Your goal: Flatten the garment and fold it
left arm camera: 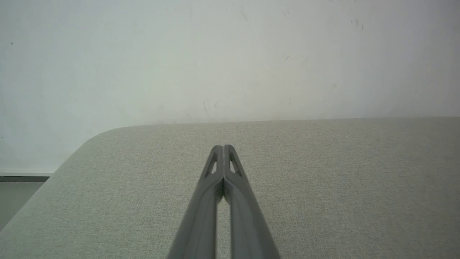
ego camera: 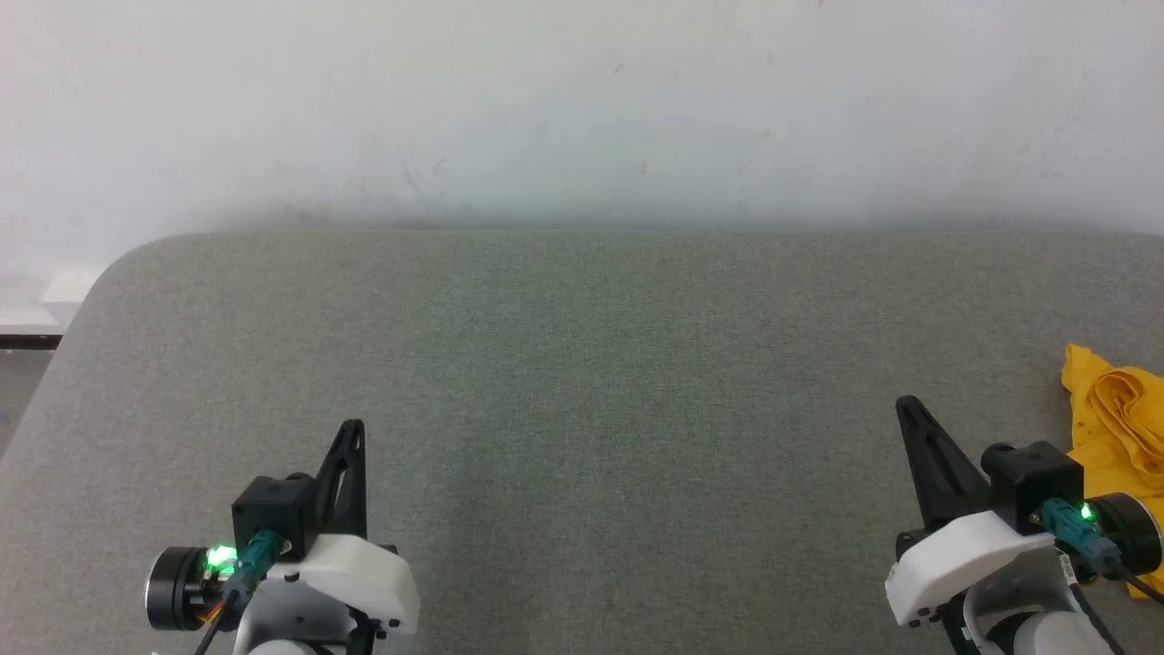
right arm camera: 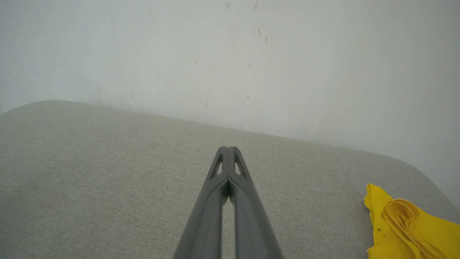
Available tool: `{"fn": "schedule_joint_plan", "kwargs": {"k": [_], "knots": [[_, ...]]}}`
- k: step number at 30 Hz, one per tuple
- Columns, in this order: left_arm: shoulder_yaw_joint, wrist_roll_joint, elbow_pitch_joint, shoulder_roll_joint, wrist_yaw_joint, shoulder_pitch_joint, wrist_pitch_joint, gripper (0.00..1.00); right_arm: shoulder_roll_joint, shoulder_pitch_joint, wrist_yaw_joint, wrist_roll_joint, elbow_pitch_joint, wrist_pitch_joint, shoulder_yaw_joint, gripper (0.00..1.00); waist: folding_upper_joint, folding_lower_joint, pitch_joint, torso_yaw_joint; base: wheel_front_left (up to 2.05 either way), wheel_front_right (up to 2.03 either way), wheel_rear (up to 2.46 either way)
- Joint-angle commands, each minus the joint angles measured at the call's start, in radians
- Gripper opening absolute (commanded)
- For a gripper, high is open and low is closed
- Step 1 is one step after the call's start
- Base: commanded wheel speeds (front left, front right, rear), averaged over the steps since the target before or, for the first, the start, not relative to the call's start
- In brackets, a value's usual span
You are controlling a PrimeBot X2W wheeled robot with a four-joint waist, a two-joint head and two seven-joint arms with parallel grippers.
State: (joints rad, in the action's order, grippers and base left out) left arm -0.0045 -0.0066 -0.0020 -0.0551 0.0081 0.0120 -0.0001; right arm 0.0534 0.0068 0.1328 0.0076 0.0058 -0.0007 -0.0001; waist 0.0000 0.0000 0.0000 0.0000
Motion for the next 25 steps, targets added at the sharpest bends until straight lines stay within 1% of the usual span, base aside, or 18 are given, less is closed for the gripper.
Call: {"fn": "schedule_joint_plan", "kwargs": {"k": [1, 25], "knots": [[0.005, 0.007, 0.002, 0.005, -0.008, -0.012, 0.000, 0.00, -0.003, -0.007, -0.002, -0.008, -0.006, 0.001, 0.000, 0.00, 0.0000, 0.0000, 0.000, 0.000, 0.00, 0.00, 0.00], [0.005, 0.007, 0.002, 0.005, -0.008, -0.012, 0.000, 0.00, -0.003, -0.007, -0.002, -0.008, -0.006, 0.001, 0.000, 0.00, 0.0000, 0.0000, 0.000, 0.000, 0.00, 0.00, 0.00]]}}
